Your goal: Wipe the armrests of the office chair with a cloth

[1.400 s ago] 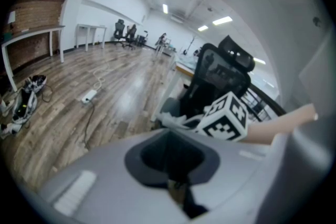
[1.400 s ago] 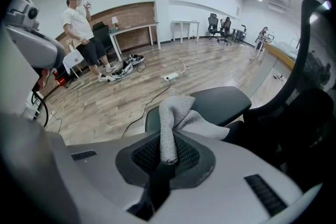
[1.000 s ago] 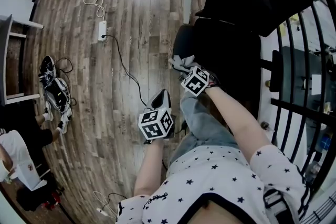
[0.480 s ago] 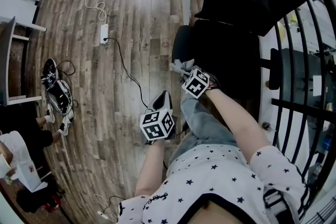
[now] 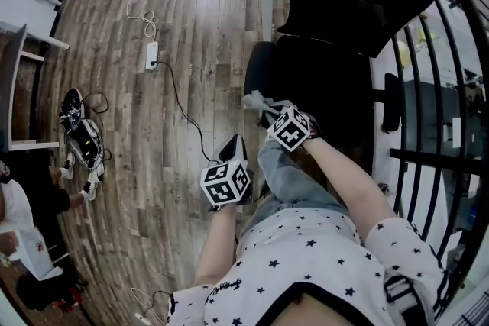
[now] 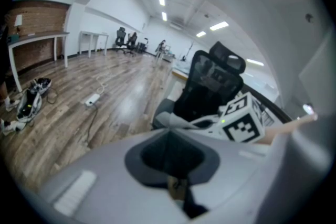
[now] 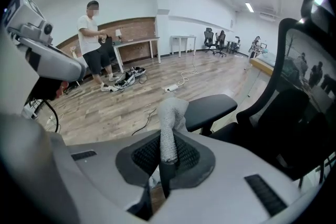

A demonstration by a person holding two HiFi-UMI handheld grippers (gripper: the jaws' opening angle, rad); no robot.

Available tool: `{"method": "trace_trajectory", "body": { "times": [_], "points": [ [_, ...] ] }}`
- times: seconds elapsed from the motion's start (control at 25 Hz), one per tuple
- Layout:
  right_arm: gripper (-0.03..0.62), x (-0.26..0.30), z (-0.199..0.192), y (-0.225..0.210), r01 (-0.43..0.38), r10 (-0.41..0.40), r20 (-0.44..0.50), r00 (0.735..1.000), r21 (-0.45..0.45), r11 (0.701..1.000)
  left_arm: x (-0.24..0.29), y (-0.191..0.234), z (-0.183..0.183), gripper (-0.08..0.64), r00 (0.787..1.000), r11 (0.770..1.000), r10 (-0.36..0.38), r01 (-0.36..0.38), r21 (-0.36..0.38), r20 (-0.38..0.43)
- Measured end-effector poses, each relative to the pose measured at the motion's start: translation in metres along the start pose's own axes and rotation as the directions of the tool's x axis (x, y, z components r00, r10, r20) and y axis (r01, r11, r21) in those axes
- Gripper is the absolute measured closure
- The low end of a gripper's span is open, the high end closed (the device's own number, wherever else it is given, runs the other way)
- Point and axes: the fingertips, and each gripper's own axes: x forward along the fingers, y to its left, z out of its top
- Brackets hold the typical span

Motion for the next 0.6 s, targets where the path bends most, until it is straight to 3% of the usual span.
{"method": "trace_trajectory", "body": {
  "times": [0.6],
  "points": [
    [0.558,-0.099,0.011,0.031,0.020,-0.036,0.226,0.973,0.076,0.997,-0.034,-0.025,-0.008,0.554,0.998,1.000,-0.005,0.005,0.012,0.056]
  ]
}}
